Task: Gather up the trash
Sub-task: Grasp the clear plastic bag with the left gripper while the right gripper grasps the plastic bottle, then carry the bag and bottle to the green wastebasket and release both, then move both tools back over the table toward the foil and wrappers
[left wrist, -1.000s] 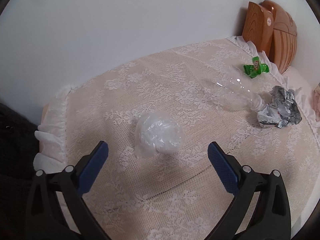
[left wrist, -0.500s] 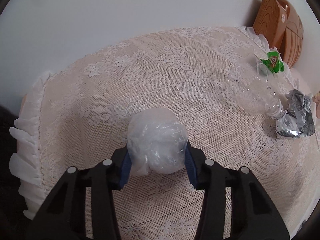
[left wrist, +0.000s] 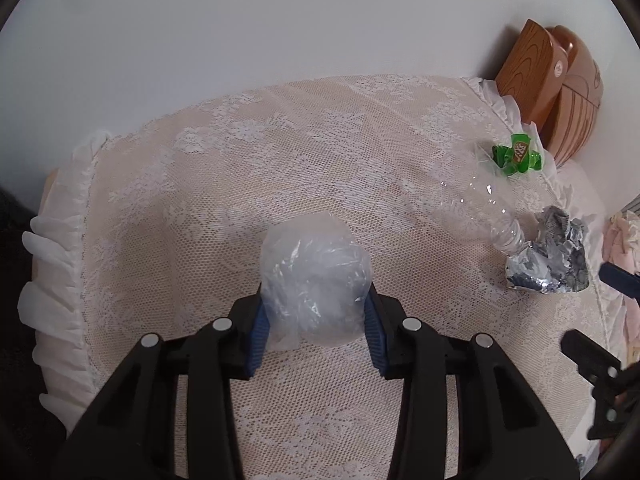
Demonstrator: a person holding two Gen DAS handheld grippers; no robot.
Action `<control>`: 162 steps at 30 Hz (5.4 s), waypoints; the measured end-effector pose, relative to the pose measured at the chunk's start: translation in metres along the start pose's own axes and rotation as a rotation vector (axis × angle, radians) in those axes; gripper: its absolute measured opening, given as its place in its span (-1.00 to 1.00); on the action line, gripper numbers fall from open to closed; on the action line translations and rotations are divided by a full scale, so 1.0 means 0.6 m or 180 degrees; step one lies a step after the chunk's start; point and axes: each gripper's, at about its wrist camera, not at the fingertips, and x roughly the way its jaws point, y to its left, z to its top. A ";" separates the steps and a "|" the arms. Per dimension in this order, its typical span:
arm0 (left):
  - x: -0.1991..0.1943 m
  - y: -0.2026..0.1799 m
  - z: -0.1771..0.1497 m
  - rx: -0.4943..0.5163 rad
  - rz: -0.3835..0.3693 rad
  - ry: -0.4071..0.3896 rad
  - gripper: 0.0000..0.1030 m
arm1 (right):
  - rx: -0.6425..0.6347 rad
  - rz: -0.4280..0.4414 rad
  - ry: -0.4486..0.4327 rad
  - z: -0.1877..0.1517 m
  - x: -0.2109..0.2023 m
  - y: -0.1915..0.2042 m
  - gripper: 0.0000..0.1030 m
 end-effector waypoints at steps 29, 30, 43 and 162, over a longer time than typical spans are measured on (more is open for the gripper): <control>0.005 -0.002 0.004 0.0000 0.0036 -0.0039 -0.22 | -0.0523 0.0250 0.0464 0.138 0.178 0.043 0.20; 0.000 0.000 0.003 -0.0011 0.0037 -0.0053 -0.22 | -0.0477 0.0273 0.0435 0.138 0.174 0.044 0.20; -0.127 -0.008 -0.045 -0.0091 0.0268 -0.0331 -0.22 | -0.0112 0.0808 -0.0129 0.129 0.055 0.062 0.19; -0.225 -0.776 -0.576 0.2481 -0.1044 0.0331 0.85 | 0.2740 -0.0403 0.0409 -0.869 -0.255 -0.386 0.90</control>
